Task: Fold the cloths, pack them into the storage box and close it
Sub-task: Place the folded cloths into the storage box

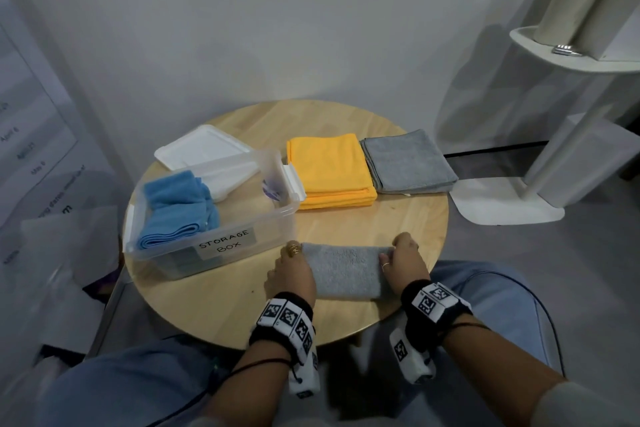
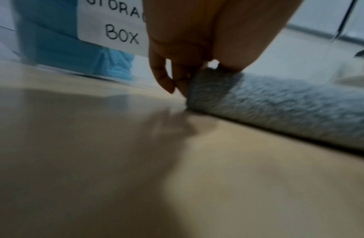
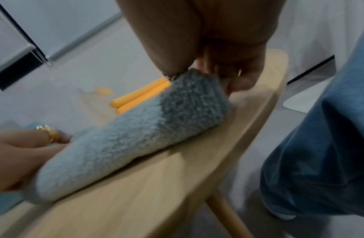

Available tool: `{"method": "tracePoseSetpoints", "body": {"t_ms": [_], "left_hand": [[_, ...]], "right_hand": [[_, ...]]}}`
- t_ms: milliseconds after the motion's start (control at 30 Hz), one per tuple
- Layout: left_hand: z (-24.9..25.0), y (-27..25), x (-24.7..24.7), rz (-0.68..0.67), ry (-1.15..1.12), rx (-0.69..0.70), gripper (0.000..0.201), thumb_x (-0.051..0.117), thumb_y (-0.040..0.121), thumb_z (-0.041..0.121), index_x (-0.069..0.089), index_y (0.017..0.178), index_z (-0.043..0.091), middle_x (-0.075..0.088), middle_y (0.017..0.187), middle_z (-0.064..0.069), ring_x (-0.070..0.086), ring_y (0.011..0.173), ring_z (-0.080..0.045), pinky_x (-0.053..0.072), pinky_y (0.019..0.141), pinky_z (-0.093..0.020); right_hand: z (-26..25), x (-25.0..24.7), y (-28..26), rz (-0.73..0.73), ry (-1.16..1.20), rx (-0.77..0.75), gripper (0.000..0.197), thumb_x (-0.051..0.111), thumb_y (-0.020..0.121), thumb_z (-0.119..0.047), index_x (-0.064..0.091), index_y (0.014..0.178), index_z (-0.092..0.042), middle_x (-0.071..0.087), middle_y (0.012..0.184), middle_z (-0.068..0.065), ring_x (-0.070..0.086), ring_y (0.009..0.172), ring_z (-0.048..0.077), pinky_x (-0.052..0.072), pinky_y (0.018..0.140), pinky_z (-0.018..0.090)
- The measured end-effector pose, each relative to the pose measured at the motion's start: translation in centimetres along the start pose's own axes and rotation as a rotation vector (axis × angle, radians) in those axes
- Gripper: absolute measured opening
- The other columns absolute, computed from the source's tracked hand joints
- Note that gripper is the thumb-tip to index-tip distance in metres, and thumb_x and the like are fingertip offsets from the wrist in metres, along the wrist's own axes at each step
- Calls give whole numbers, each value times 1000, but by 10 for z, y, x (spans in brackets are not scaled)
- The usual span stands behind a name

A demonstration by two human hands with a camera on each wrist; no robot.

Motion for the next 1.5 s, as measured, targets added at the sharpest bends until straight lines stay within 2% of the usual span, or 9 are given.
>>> {"method": "tracePoseSetpoints", "body": {"t_ms": [133, 300, 500, 667, 867, 1100, 1200, 1367, 1500], "left_hand": [[29, -11, 6, -12, 0, 337, 48, 37, 95, 6, 33, 142, 9, 25, 151, -11, 26, 139, -28, 25, 114, -36], [17, -18, 29, -271, 241, 377, 71, -9, 85, 43, -7, 150, 14, -15, 158, 0, -14, 145, -15, -12, 112, -29], [1, -14, 22, -219, 94, 48, 75, 31, 98, 45, -8, 149, 8, -12, 158, -7, -2, 146, -25, 6, 119, -39], [-17, -1, 10, -225, -308, -143, 76, 75, 71, 45, 45, 130, 9, 56, 126, -9, 55, 113, -25, 46, 98, -37], [-22, -3, -37, -429, -316, 29, 42, 79, 66, 21, 60, 102, 10, 66, 105, -5, 62, 95, -21, 52, 82, -33], [-46, 23, -181, 106, -740, 250, 26, 72, 80, 14, 51, 89, 27, 60, 87, 1, 60, 80, -15, 49, 73, -27], [-81, 46, -215, 383, -458, 233, 22, 52, 90, 0, 57, 94, 21, 60, 102, -5, 58, 92, -17, 45, 85, -28], [-127, 78, -215, -187, 226, 247, 49, 66, 86, 20, 51, 132, 20, 42, 142, -3, 37, 133, -19, 27, 103, -22], [-140, 97, -206, -390, 318, 261, 72, 66, 85, 38, 31, 145, 23, 29, 150, -3, 27, 139, -19, 22, 111, -26]], "right_hand": [[-16, 18, -13, -41, -127, -506, 46, 39, 94, -27, 45, 134, -5, 30, 150, 17, 30, 138, 34, 27, 113, 40], [1, 41, -9, -382, -396, -465, 126, -38, 47, -75, -2, 150, -12, -9, 158, 10, -7, 146, 28, 0, 118, 39], [11, 25, 7, -396, -275, -220, 63, 28, 99, -44, 5, 150, -16, 1, 159, 6, 1, 147, 22, 7, 117, 40], [-13, 10, 12, -372, -511, -230, 62, 55, 88, -41, 29, 141, -23, 35, 143, 5, 33, 132, 28, 20, 112, 49], [-62, -2, 5, -600, -437, -385, 72, 73, 73, -36, 41, 134, -14, 37, 134, 10, 36, 128, 27, 33, 105, 30], [-155, -34, -3, -636, 524, -439, 35, 64, 85, -35, 61, 115, -16, 66, 114, 1, 63, 103, 15, 52, 90, 32], [-204, -34, 17, -603, 855, -292, 36, 60, 90, -29, 57, 120, -10, 66, 114, 7, 65, 102, 25, 54, 86, 39], [-250, -2, 68, -778, 637, 39, 40, 60, 90, -23, 54, 121, 3, 62, 116, 17, 60, 107, 37, 48, 96, 46], [-270, 17, 85, -743, 301, 5, 28, 55, 94, -26, 50, 72, -10, 62, 62, 4, 57, 60, 16, 48, 69, 34]]}}
Point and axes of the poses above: each hand's wrist, its own y-axis towards the middle knuckle, its own x-axis out of the palm, z = x × y, the point moved 1 cm from there along y, towards the middle knuckle
